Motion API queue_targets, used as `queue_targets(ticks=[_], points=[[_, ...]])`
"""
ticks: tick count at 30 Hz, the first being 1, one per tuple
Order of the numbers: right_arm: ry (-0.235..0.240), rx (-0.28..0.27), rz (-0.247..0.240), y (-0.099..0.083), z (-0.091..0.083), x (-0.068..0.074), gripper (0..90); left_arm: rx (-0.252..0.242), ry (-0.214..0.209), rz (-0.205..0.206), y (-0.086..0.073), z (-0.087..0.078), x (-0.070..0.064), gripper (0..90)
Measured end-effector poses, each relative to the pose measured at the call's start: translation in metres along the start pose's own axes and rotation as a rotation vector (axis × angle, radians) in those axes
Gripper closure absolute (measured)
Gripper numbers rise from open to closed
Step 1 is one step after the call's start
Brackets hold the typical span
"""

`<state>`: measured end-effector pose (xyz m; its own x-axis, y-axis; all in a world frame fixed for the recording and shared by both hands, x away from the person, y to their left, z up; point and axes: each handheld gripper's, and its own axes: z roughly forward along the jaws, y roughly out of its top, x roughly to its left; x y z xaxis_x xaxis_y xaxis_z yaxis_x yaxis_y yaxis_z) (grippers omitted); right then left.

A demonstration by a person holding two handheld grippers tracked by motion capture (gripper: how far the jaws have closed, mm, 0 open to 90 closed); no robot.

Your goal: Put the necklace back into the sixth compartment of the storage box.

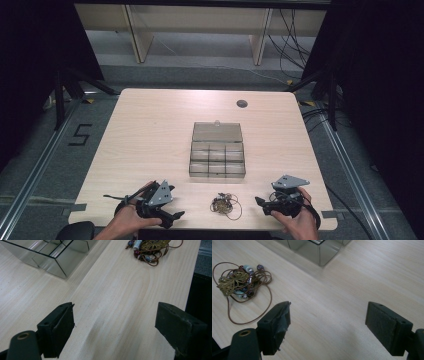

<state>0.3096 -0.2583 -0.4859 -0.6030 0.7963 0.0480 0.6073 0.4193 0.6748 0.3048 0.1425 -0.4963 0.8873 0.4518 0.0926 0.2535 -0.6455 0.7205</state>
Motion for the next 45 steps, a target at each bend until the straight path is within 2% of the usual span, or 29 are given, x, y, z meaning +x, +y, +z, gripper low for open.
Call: queue_targets(ticks=[3,5,7,10,11,12,13,14,16,18,21,23,24,25,29,31,34,35,36,38,40,45], points=[[0.003,0.004,-0.009,0.0,0.0,0.0,21.0,0.004,-0.001,-0.001,0.0,0.0,0.0,15.1],[0.014,-0.018,-0.023,0.002,0.0,0.001,20.9,0.004,-0.001,-0.001,0.0,0.0,0.0,15.1],[0.021,0.0,-0.015,0.003,-0.001,0.004,21.1,0.004,-0.002,-0.001,0.0,0.0,0.0,15.1],[0.029,-0.003,-0.031,0.005,0.0,0.007,23.6,0.0,-0.008,-0.007,0.0,0.0,0.0,15.1],[0.034,0.006,-0.069,0.007,-0.001,0.01,25.0,0.005,0.0,0.0,0.0,0.0,0.0,15.1],[0.033,-0.009,-0.09,0.008,0.0,0.011,25.0,0.003,-0.001,-0.002,0.0,0.0,0.0,15.1],[0.042,0.013,-0.067,0.008,-0.001,0.014,25.3,0.004,0.0,-0.001,0.0,0.0,0.0,15.1],[0.045,0.008,-0.097,0.01,-0.001,0.014,25.6,0.004,0.0,0.004,0.0,0.0,0.001,15.1],[0.045,0.013,-0.089,0.011,-0.002,0.016,25.8,0.005,-0.001,-0.002,0.0,0.0,0.0,15.1],[0.048,0.005,-0.105,0.013,-0.002,0.02,25.8,-0.005,-0.003,-0.007,0.0,0.0,-0.001,15.1],[0.058,0.023,-0.148,0.019,-0.003,0.029,25.9,0.0,-0.006,-0.008,0.0,0.0,0.0,15.1],[0.069,0.024,-0.157,0.02,-0.002,0.032,25.9,-0.002,-0.006,-0.009,0.0,0.0,0.0,15.1],[0.089,0.014,-0.172,0.023,0.001,0.037,25.8,-0.002,-0.007,-0.009,0.0,0.0,0.0,15.1],[0.089,0.014,-0.172,0.023,0.001,0.037,25.8,-0.002,-0.007,-0.009,0.0,0.0,0.0,15.1],[0.114,0.037,-0.229,0.031,0.009,0.05,24.9,-0.001,-0.006,-0.009,0.0,0.0,0.0,15.1],[0.135,0.039,-0.229,0.033,0.013,0.056,23.8,0.005,0.001,0.001,0.0,0.0,0.001,15.1],[0.155,0.045,-0.284,0.036,0.019,0.062,22.1,0.005,0.0,-0.001,0.0,0.0,0.0,15.1],[0.162,0.059,-0.29,0.035,0.021,0.066,21.7,0.0,-0.007,-0.006,0.0,0.0,0.0,15.1],[0.157,0.06,-0.316,0.035,0.023,0.068,21.6,-0.002,-0.006,-0.009,0.0,0.0,0.0,15.1],[0.161,0.078,-0.339,0.035,0.028,0.073,20.5,-0.002,-0.006,-0.009,0.0,0.0,0.0,15.1],[0.171,0.096,-0.333,0.037,0.031,0.078,19.2,-0.001,-0.005,-0.008,0.0,0.0,0.0,15.1],[0.175,0.112,-0.374,0.041,0.038,0.086,18.1,0.001,-0.006,-0.01,0.0,0.0,0.0,15.1]])
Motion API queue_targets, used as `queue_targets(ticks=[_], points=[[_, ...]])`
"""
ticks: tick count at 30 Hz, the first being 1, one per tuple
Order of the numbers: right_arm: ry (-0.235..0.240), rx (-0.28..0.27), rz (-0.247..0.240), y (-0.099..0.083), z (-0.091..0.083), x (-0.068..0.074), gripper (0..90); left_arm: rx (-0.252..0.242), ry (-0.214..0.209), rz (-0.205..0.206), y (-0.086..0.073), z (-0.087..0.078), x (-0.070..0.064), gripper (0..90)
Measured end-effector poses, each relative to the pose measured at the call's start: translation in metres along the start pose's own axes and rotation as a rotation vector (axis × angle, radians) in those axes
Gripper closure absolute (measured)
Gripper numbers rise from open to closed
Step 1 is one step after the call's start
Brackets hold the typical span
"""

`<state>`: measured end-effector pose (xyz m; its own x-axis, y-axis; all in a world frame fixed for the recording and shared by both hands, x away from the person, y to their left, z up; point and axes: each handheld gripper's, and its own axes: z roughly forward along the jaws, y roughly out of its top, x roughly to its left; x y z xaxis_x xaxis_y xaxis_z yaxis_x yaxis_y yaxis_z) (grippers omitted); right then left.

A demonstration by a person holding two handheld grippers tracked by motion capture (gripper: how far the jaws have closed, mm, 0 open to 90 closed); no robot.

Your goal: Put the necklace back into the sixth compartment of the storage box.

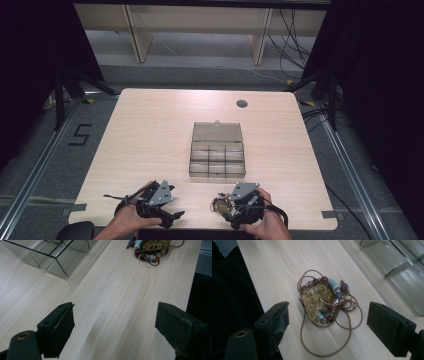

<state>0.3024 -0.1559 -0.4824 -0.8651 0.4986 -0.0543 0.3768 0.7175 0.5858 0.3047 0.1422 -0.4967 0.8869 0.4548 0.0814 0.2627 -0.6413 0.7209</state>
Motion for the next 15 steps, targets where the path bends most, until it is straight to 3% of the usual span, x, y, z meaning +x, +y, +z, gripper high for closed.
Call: queue_targets(ticks=[9,11,15], points=[[-0.001,0.047,-0.08,0.012,0.014,0.004,24.7,0.004,0.007,0.009,0.0,-0.001,0.001,15.1],[-0.007,0.062,-0.08,0.013,0.015,0.004,27.4,0.002,0.008,0.033,0.001,-0.001,0.002,15.1],[0.017,0.07,-0.123,0.015,0.02,0.004,34.6,0.0,0.001,0.005,0.0,0.0,0.0,15.1]])
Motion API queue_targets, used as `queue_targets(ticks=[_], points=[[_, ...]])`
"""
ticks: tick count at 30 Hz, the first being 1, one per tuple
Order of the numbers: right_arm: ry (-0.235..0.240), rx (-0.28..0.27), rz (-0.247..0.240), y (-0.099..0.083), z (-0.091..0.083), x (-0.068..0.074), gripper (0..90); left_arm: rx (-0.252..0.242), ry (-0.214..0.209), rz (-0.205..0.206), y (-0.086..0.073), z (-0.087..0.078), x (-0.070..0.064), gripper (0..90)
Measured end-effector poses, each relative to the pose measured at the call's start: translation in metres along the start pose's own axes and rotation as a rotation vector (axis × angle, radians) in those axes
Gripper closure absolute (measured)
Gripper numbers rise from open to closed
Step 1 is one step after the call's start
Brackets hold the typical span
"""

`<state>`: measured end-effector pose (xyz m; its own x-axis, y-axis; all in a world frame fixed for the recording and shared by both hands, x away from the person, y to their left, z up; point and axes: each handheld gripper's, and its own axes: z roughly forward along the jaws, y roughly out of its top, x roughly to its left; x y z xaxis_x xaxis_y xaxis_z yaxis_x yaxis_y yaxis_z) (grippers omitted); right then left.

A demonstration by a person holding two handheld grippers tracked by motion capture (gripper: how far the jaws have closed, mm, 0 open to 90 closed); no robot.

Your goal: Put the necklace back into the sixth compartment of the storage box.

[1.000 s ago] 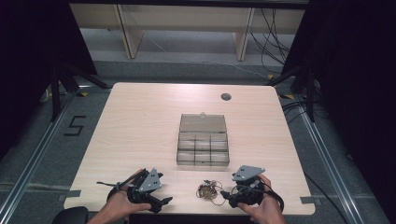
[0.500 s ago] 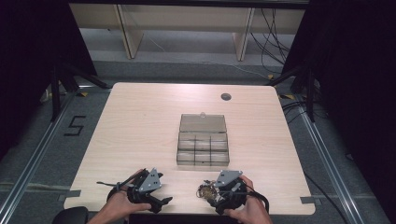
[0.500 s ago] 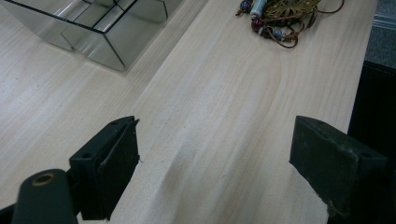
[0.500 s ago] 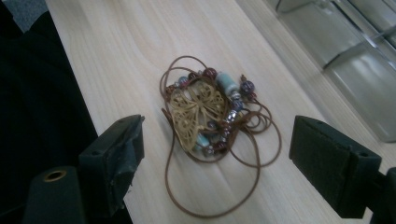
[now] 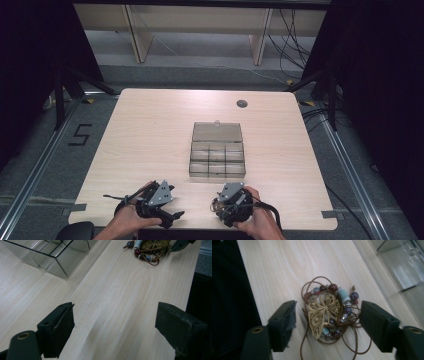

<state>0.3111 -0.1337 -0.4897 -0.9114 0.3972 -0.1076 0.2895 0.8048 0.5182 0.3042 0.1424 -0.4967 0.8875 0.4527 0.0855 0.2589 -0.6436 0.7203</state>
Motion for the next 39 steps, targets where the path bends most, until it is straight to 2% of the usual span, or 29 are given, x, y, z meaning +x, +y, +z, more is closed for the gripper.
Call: queue_targets(ticks=[2,3,4,5,6,7,10,13,16,20,21,22,24,25,28,30,34,39], points=[[-0.007,0.01,0.008,0.0,0.001,0.001,35.6,0.001,0.0,0.0,0.0,0.0,0.0,15.1],[-0.001,0.02,-0.016,0.001,0.003,0.0,39.5,0.001,-0.001,-0.001,0.0,0.0,0.0,15.1],[0.003,0.025,-0.021,0.001,0.003,-0.001,40.9,0.001,-0.001,-0.001,0.0,0.0,0.0,15.1],[-0.003,0.03,-0.005,0.001,0.004,-0.001,41.7,0.002,-0.001,-0.002,0.0,0.0,0.0,15.1],[0.006,0.028,-0.023,0.001,0.005,-0.003,43.6,0.003,-0.001,-0.002,0.0,0.001,0.0,15.1],[0.0,0.027,-0.003,0.001,0.005,-0.002,45.9,0.003,-0.003,-0.002,0.0,0.001,0.0,15.1],[0.007,0.023,-0.025,0.002,0.005,-0.005,52.1,0.006,-0.004,0.001,0.0,0.0,0.0,15.1],[-0.006,0.024,-0.028,0.004,0.004,-0.005,60.8,0.012,0.002,0.009,0.0,0.0,0.001,15.1],[-0.024,0.002,-0.039,0.007,0.0,-0.005,71.1,0.012,0.0,0.01,0.0,0.001,0.001,15.1],[-0.034,0.001,-0.041,0.011,-0.003,-0.008,74.9,0.012,0.0,0.01,0.0,0.001,0.0,15.1],[-0.048,-0.007,-0.03,0.013,-0.005,-0.01,78.1,0.004,-0.007,0.001,0.0,0.001,-0.001,15.1],[-0.042,-0.004,-0.042,0.014,-0.006,-0.012,80.7,0.004,-0.007,0.003,0.0,0.001,-0.001,15.1],[-0.055,0.009,-0.021,0.016,-0.007,-0.015,81.0,0.012,0.008,0.013,0.0,0.001,-0.001,15.1],[-0.045,0.018,-0.013,0.016,-0.008,-0.017,81.1,0.011,0.005,0.012,0.0,0.001,-0.001,15.1],[-0.052,0.006,0.003,0.016,-0.006,-0.02,81.1,0.011,0.006,0.012,0.0,0.001,-0.001,15.1],[-0.044,0.01,0.015,0.017,-0.007,-0.023,81.2,0.006,-0.008,0.004,0.0,0.001,-0.001,15.1],[-0.035,-0.007,0.051,0.021,-0.016,-0.03,81.3,0.004,-0.008,0.003,0.0,0.001,-0.001,15.1],[-0.035,-0.018,0.05,0.029,-0.033,-0.04,81.3,0.0,-0.003,0.002,0.0,0.0,-0.001,15.1]])
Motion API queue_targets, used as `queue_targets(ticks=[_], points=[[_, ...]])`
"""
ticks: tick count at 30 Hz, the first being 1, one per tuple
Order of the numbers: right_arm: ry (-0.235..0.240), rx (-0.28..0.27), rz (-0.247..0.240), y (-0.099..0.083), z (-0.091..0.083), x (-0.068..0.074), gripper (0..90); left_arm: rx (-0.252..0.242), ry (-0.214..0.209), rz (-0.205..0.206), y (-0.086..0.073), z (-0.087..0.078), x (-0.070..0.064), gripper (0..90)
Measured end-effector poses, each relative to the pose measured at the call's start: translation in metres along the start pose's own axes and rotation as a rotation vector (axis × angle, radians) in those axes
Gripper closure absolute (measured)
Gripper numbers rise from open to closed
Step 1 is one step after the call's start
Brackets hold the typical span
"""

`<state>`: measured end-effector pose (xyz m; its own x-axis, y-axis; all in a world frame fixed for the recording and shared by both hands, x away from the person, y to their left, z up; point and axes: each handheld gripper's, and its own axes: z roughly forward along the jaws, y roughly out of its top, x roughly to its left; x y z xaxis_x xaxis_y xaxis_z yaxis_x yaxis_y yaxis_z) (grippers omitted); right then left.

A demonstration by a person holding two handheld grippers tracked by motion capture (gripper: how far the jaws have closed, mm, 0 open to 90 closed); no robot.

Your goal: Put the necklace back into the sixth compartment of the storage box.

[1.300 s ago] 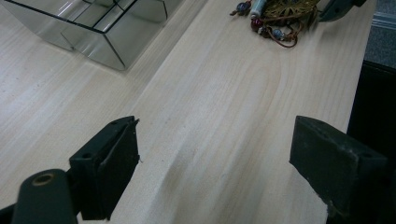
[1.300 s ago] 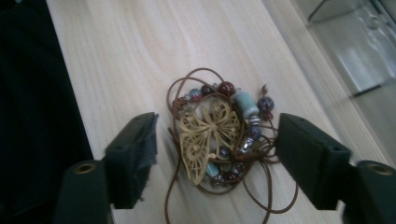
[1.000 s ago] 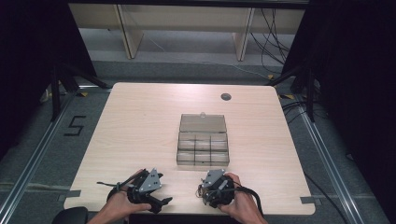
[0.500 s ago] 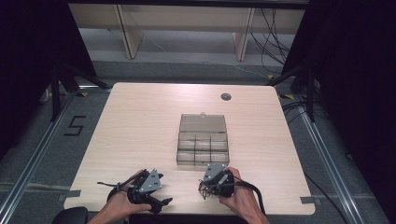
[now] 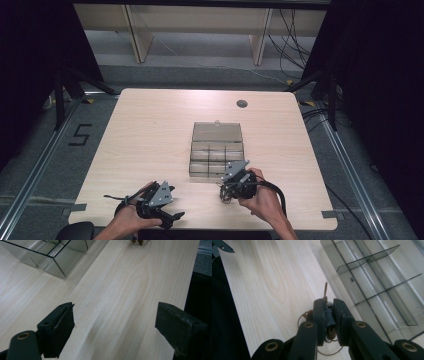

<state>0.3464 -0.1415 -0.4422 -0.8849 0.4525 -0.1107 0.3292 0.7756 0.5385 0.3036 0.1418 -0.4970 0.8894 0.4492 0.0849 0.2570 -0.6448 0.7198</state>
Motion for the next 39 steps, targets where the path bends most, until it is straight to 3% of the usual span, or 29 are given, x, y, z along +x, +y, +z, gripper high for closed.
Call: queue_targets(ticks=[1,2,3,4,6,7,13,16,18,22,26,29,30,31,34,36,38,39], points=[[0.005,0.004,-0.003,0.002,-0.003,-0.001,81.2,0.009,0.006,0.01,0.0,0.0,0.001,15.1],[0.001,0.002,0.025,0.003,-0.006,-0.001,81.2,0.011,0.004,0.008,0.0,0.0,0.001,15.1],[0.002,-0.009,-0.008,0.004,-0.008,-0.003,81.3,0.012,0.003,0.008,0.0,0.0,0.001,15.1],[-0.001,-0.004,0.012,0.005,-0.012,-0.003,81.2,0.013,0.002,0.007,0.0,0.0,0.001,15.1],[-0.002,-0.014,-0.004,0.008,-0.017,-0.005,81.2,0.013,0.003,0.007,0.0,0.0,0.001,15.1],[0.0,-0.007,0.017,0.009,-0.02,-0.005,81.2,0.012,0.004,0.008,0.0,0.0,0.001,15.1],[-0.016,-0.036,0.006,0.016,-0.035,-0.014,81.2,0.005,0.009,0.006,0.0,0.0,0.001,15.1],[-0.024,-0.024,0.031,0.02,-0.042,-0.016,81.2,0.003,0.001,-0.002,0.0,0.0,0.001,15.1],[-0.034,-0.048,0.002,0.022,-0.043,-0.02,81.2,0.004,0.001,-0.004,0.0,0.0,0.001,15.1],[-0.036,-0.041,-0.003,0.027,-0.047,-0.022,81.2,0.013,0.007,0.004,0.0,0.0,0.002,15.1],[-0.025,-0.023,0.027,0.031,-0.051,-0.023,81.2,-0.001,0.003,-0.008,0.0,0.0,0.001,15.1],[-0.026,-0.024,0.023,0.034,-0.052,-0.026,81.2,-0.001,0.003,-0.01,0.0,0.0,0.001,15.1],[-0.017,-0.029,0.002,0.035,-0.052,-0.028,81.2,0.0,0.003,-0.008,0.0,0.0,0.001,15.1],[-0.018,-0.019,0.027,0.036,-0.053,-0.027,81.3,0.0,0.002,-0.008,0.0,0.0,0.001,15.1],[-0.014,-0.022,0.033,0.039,-0.054,-0.028,81.2,0.0,0.002,-0.008,0.0,0.0,0.001,15.1],[-0.01,-0.03,0.012,0.04,-0.054,-0.031,81.2,-0.001,0.002,-0.008,0.0,0.0,0.001,15.1],[-0.013,-0.026,0.041,0.042,-0.055,-0.032,81.2,-0.001,0.002,-0.008,0.0,0.0,0.001,15.1],[-0.008,-0.028,0.025,0.042,-0.055,-0.034,81.2,0.0,0.002,-0.007,0.0,0.0,0.001,15.1]])
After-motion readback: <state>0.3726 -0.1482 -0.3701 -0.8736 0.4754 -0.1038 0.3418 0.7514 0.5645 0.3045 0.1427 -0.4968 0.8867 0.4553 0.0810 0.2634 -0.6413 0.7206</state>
